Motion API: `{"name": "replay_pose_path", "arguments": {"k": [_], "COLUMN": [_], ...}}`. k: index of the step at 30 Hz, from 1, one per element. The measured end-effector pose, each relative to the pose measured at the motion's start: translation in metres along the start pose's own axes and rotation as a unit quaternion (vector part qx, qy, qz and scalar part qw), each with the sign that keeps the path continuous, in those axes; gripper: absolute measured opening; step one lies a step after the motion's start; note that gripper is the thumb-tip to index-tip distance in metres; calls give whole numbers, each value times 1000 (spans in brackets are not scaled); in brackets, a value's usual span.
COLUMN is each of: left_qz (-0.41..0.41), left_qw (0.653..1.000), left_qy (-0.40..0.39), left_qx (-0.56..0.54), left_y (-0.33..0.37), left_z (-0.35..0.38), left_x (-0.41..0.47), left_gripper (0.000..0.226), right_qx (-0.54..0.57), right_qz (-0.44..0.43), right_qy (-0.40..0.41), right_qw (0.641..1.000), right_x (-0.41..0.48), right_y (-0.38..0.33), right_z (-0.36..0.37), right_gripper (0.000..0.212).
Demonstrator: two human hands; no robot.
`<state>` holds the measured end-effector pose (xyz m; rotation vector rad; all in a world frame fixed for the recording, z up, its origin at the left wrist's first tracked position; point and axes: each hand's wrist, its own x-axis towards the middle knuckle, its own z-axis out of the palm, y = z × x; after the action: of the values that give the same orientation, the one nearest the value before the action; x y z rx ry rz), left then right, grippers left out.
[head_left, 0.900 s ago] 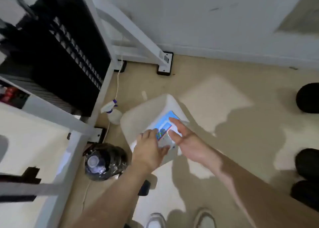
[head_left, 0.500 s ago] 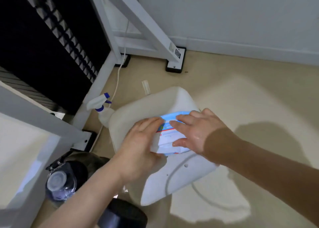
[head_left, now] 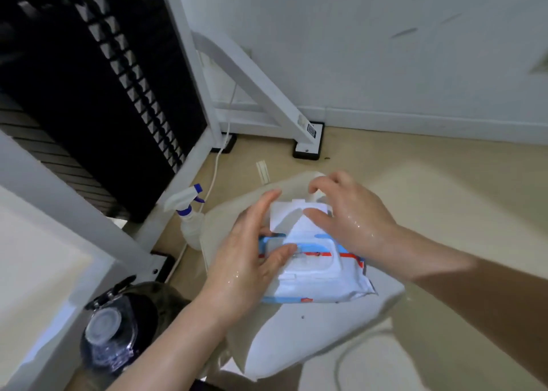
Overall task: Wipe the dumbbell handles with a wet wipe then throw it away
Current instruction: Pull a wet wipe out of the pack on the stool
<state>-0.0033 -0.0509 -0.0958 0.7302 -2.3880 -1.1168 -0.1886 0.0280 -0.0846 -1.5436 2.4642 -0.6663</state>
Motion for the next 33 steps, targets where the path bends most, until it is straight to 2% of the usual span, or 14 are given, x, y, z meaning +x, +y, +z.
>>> {"name": "replay_pose_path", "arguments": {"k": [1,3,5,8,10,13,16,18,20,22,24,27,30,33], "left_qz": [25,94,140,139,131,121,51,2,-63,-94,-95,-86,-81,-66], "left_qw": [999,988,960,957,961,957,980,988,987,979,980,982,983,986], "left_qy": [10,49,95,76,39,15,52,111,145,145,137,143,138,129], "left_qx": [21,111,224,241,240,264,183,106,-24,-110,-109,-92,-91,-85], "left_y": [-2,-7,-12,-12,-11,-7,2,5,4,4,4,1,-2,0], "left_z": [2,5,8,10,9,6,8,10,10,8,8,11,10,8], "left_x": [-2,-4,-7,-11,-13,-15,-18,-21,-21,-22,-24,-26,-25,-27], "left_gripper": [61,36,26,37,43,51,38,22,24,32,30,26,24,24], "right_qx": [-60,-79,-87,-11,-23,-51,129,249,292,238,57,-225,-289,-236], "right_qz": [-46,-162,-233,-155,-127,-118,-71,-8,33,19,-59,-224,-277,-306], "right_qy": [50,88,50,-73,-131,-133,-73,-91,-131,-131,-132,-128,-137,-123], "right_qw": [996,980,967,985,983,983,986,964,947,962,988,940,906,914], "right_x": [-11,-27,-36,-45,-45,-45,-49,-48,-47,-45,-42,-36,-30,-32], "right_y": [0,-1,0,-4,-5,-10,-19,-22,-23,-25,-32,-50,-56,-43], "right_z": [4,1,-6,-20,-28,-26,-13,-7,-7,-9,-12,-13,-12,-7], "right_gripper": [23,17,7,14,18,22,14,17,11,12,13,17,32,27]}}
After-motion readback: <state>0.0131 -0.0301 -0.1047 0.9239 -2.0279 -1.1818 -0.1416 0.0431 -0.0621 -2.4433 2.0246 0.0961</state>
